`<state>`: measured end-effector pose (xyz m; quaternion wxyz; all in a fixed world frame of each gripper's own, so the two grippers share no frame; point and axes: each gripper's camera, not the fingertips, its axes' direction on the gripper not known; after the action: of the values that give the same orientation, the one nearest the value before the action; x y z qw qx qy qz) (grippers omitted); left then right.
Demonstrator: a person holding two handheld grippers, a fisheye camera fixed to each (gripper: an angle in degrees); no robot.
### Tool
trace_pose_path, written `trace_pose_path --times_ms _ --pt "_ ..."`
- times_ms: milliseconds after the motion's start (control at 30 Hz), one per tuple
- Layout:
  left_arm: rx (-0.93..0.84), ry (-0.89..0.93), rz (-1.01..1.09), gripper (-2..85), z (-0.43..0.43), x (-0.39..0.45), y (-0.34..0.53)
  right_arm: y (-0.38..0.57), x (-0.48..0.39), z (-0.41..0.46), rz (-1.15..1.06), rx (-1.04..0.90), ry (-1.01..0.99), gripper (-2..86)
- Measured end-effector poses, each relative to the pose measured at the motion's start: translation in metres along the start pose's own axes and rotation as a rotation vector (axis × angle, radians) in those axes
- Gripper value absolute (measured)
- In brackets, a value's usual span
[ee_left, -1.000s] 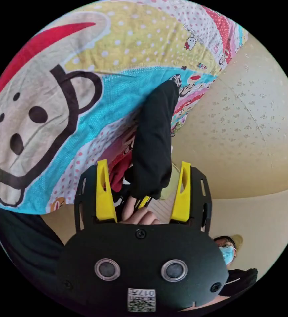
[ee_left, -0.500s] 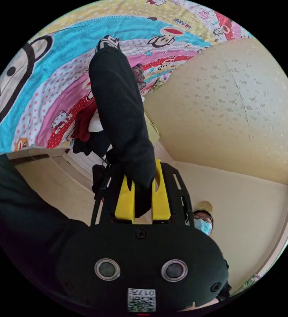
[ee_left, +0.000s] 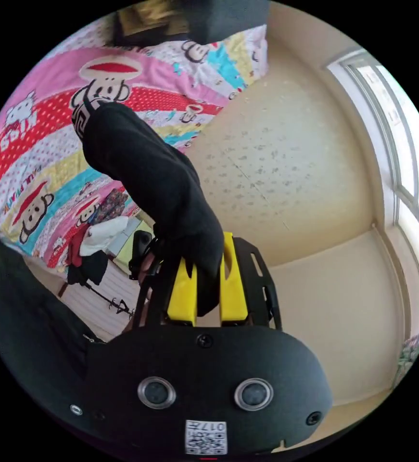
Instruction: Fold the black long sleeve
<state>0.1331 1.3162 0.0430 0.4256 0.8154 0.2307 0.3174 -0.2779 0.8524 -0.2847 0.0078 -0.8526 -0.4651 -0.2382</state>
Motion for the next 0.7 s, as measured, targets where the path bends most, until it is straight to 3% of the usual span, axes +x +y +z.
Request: trace_pose_path --times_ms 133,300,400,467,533,567,633,700 --pt "-0.021 -0.124 0.421 7.1 -0.022 0.135 -0.019 -0.037 0.014 0.151 -0.169 -0.222 -0.035 5.7" --pt "0.096 -0.261 0.602 7.4 -0.084 0.141 -0.089 -0.096 0.108 0.258 -0.302 -0.265 0.011 6.3" --pt "0.179 -0.385 0.533 8.2 -0.139 0.05 -0.175 -0.143 0.205 0.274 -0.268 -0.174 0.194 6.7" --pt "0.19 -0.392 0.385 9.7 -0.176 -0.047 -0.227 -0.167 0.294 0.256 -0.105 -0.093 0.389 7.0" --pt "0.175 -0.247 0.146 10.4 -0.215 -0.201 -0.252 -0.165 0.345 0.236 0.006 -0.042 0.477 7.0" --pt "0.178 -0.191 0.112 9.8 -0.222 -0.236 -0.249 -0.158 0.365 0.224 -0.008 -0.01 0.465 6.8" --pt "0.179 0.094 0.131 7.5 -0.242 -0.35 -0.227 -0.145 0.386 0.213 -0.04 -0.04 0.427 6.2" --pt "0.18 0.226 0.127 4.2 -0.255 -0.419 -0.203 -0.128 0.399 0.202 -0.038 -0.079 0.445 5.2"
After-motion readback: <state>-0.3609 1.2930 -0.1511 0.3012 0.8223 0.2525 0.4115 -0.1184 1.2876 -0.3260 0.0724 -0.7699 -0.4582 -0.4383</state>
